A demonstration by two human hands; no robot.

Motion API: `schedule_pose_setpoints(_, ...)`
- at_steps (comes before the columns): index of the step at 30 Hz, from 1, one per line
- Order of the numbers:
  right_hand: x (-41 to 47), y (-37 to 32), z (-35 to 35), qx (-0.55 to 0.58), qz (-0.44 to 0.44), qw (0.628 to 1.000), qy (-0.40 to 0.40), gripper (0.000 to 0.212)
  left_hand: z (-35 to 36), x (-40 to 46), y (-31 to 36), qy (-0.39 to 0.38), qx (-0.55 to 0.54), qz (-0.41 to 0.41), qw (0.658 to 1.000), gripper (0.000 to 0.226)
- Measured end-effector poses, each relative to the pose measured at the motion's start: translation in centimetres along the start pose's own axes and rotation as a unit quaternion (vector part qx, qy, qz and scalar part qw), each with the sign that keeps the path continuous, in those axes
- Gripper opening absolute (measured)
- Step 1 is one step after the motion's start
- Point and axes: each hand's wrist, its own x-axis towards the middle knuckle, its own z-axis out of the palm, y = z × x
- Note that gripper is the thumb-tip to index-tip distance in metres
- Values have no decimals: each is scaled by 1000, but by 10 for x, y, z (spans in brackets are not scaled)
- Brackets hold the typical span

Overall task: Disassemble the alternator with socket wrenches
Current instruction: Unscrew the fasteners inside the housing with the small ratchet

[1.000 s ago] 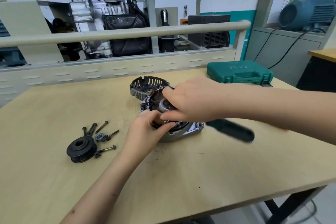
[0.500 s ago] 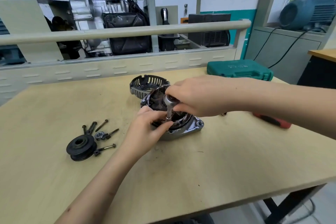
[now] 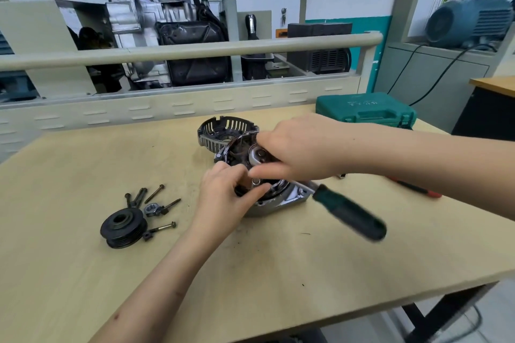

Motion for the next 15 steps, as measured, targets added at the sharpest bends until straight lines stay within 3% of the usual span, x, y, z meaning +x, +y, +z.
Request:
schedule_pose_setpoints(4, 0, 5, 2, 63, -28, 997, -19, 25, -3, -3, -2, 3, -36, 26, 999, 16)
schedule_pose_setpoints(10, 0, 2, -1, -6, -14, 1000, 7, 42, 2, -4, -3, 25, -4, 10, 1000, 26)
schedule_pose_setpoints(13, -3, 4, 2, 26, -35, 999, -15, 28, 0, -4, -7, 6, -48, 18, 999, 10)
schedule_pose_setpoints(15, -4, 7, 1, 37, -47, 998, -32, 24, -3, -5, -11, -14, -83, 22, 996, 14)
